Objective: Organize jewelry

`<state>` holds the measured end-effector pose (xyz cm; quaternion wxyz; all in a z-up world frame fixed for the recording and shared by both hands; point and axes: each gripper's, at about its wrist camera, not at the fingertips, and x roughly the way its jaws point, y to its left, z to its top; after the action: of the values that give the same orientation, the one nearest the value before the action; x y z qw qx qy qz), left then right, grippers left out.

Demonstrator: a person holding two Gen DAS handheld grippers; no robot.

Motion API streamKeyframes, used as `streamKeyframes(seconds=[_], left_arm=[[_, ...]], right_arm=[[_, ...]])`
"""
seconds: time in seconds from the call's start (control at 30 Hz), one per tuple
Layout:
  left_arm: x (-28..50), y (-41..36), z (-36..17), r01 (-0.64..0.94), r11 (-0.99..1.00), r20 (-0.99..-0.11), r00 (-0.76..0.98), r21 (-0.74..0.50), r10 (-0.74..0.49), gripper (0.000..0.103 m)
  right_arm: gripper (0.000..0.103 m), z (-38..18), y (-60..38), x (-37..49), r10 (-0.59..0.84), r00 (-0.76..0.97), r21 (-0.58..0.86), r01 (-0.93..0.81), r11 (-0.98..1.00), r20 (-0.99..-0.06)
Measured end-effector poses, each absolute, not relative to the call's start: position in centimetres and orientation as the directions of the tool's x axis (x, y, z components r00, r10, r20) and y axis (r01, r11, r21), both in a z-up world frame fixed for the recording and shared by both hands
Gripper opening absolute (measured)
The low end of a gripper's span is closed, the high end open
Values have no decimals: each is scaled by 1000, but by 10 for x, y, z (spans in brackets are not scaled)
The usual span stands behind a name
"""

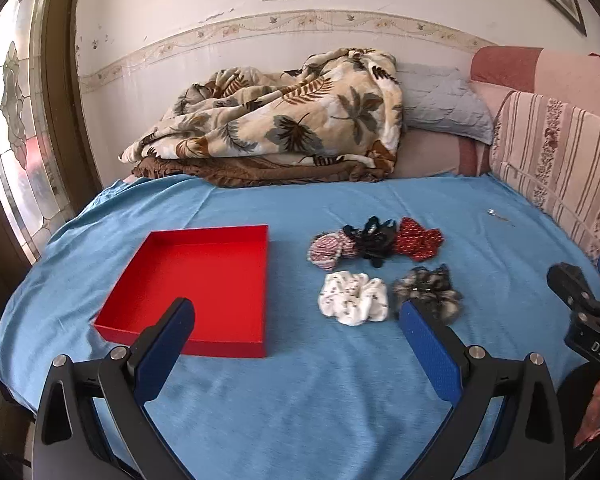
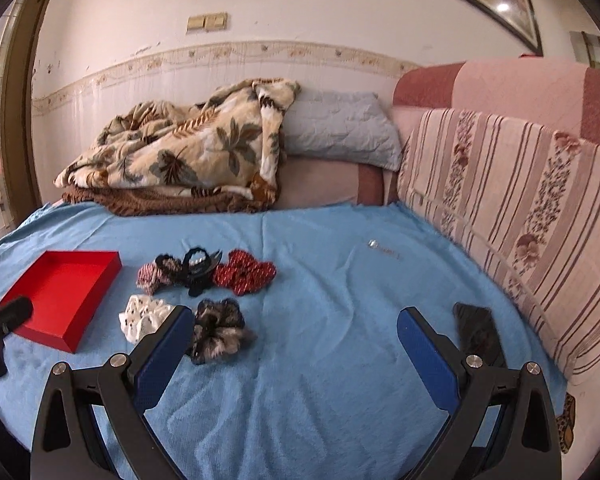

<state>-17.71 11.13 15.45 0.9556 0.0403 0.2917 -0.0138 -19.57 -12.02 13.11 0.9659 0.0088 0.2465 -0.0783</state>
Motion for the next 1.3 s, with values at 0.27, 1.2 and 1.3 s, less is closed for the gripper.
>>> streamKeyframes(seconds=[0.27, 1.2, 1.3], left_arm=[[-142, 116, 135, 176, 984, -665, 738, 18, -120, 72], [3, 75, 34, 250, 958, -862, 446, -138, -241, 40], [3, 74, 30, 241, 959, -875, 419, -151, -243, 15]], right_arm=[[103, 96, -127, -155, -57, 788, 45, 106, 993, -614], [71, 29, -105, -33, 201, 639, 236, -31, 971, -743], [40, 25, -102, -29, 245, 610, 272, -50, 961, -754]])
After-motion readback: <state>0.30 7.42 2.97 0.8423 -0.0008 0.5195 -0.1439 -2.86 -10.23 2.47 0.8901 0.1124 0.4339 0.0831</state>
